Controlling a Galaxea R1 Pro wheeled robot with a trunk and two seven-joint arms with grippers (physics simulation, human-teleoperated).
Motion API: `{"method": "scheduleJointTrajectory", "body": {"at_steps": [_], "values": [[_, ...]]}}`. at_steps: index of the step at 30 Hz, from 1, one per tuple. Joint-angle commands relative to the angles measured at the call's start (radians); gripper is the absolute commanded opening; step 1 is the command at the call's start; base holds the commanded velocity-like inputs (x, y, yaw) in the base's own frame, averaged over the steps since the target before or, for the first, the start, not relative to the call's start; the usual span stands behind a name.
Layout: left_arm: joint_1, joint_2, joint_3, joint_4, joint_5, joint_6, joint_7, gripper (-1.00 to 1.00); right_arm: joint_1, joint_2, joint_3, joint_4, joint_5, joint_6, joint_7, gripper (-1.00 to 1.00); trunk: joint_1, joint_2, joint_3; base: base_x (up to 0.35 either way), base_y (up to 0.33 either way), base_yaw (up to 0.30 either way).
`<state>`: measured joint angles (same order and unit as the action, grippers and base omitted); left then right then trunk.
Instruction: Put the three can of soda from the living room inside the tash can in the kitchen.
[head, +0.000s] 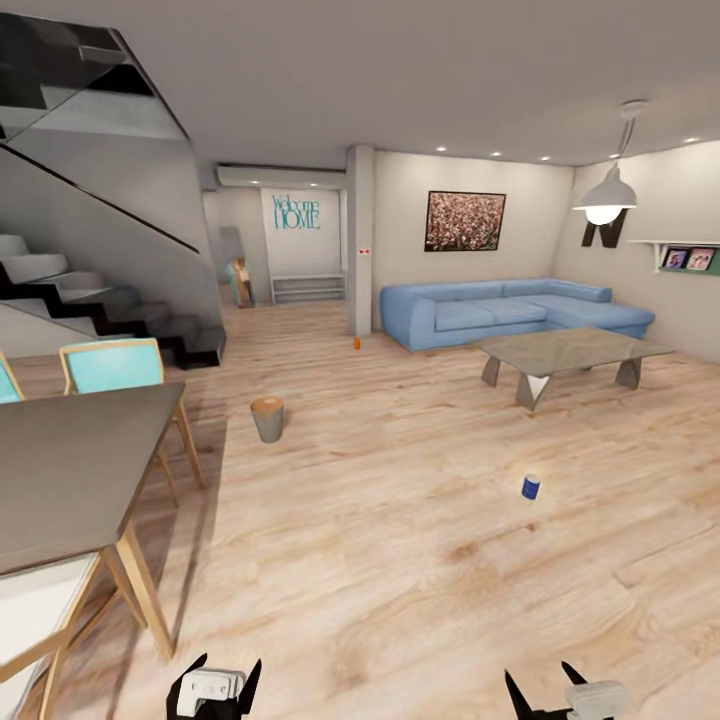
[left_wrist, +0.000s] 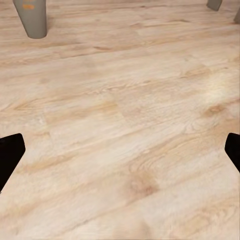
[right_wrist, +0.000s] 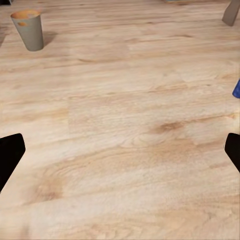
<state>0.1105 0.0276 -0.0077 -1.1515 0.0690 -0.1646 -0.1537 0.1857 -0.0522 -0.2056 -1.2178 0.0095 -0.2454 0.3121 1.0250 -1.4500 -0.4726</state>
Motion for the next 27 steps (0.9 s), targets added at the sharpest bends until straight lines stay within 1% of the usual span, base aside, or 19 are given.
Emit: {"method": "scheduleJointTrajectory", "body": {"at_steps": [1, 14, 21, 27], "values": [[0.0, 0.0, 0.0, 0.001, 0.0, 0.0, 0.0, 1.0, 0.0, 0.0, 0.002, 0.001, 0.0, 0.0, -0.001, 1.0, 0.0, 0.0, 0.0, 0.319, 0.0, 0.0], [0.0, 0.0, 0.0, 0.02, 0.001, -0.001, 0.0, 1.0, 0.0, -0.001, 0.009, 0.008, 0.0, -0.042, -0.002, 1.0, 0.0, 0.0, 0.0, 0.319, 0.0, 0.0], [-0.001, 0.0, 0.0, 0.022, 0.0, -0.001, 0.0, 1.0, 0.0, -0.001, 0.01, -0.003, 0.001, -0.047, 0.0, 1.0, 0.0, 0.0, 0.0, 0.319, -0.003, 0.0], [-0.001, 0.0, 0.0, 0.022, 0.0, -0.001, 0.0, 1.0, 0.0, 0.0, 0.011, -0.006, 0.001, -0.047, 0.0, 1.0, 0.0, 0.0, 0.0, 0.319, -0.072, 0.0]]}}
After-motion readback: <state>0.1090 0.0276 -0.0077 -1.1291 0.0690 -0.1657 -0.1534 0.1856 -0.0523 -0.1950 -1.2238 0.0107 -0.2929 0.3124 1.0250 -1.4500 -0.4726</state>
